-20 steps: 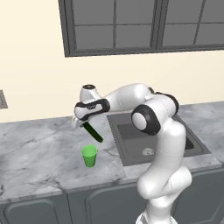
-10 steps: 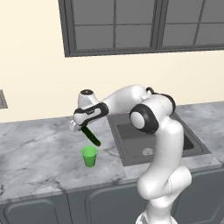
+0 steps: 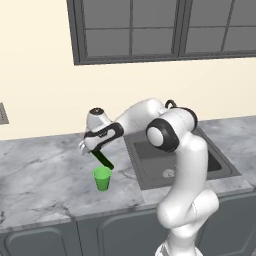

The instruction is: Remove the cucumber and mushroom from the sink. Then move the bowl and cup from the counter to the sink for washing.

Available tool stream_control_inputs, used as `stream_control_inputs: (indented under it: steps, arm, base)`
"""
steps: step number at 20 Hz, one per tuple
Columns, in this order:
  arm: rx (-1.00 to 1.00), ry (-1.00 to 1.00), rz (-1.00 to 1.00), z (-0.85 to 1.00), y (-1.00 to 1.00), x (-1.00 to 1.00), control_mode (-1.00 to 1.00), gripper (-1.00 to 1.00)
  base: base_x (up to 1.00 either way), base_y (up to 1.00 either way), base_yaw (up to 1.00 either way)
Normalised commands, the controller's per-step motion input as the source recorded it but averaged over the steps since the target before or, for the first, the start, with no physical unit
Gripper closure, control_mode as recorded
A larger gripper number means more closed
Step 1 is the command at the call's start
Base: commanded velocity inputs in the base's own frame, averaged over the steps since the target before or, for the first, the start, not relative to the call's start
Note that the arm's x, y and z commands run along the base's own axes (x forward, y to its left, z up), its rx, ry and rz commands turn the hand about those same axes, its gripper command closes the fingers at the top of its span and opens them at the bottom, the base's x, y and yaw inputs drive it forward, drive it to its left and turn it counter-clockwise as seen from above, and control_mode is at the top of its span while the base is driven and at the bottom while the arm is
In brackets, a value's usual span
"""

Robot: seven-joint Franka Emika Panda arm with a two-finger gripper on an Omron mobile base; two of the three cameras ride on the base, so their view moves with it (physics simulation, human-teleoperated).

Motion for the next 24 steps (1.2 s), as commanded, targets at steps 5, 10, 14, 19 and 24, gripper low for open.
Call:
stream_control_inputs:
  steps: [5, 10, 14, 19, 24]
  arm:
    - [0.00, -0.02, 0.00, -0.22, 0.08, 0.01, -1.00, 1.00]
    - [0.00, 0.00, 0.00, -0.21, 0.05, 0.01, -1.00, 1.00]
    - [0.00, 0.00, 0.00, -0.18, 0.04, 0.00, -1.00, 1.00]
    - [0.00, 0.00, -0.01, -0.11, 0.00, 0.00, -1.00, -1.00]
    - [0.00, 0.00, -0.04, -0.03, 0.00, 0.00, -1.00, -1.00]
  base:
    - [0.00, 0.00, 0.00]
    - [0.00, 0.00, 0.00]
    - [0.00, 0.00, 0.00]
    - [0.00, 0.00, 0.00]
    - [0.00, 0.00, 0.00]
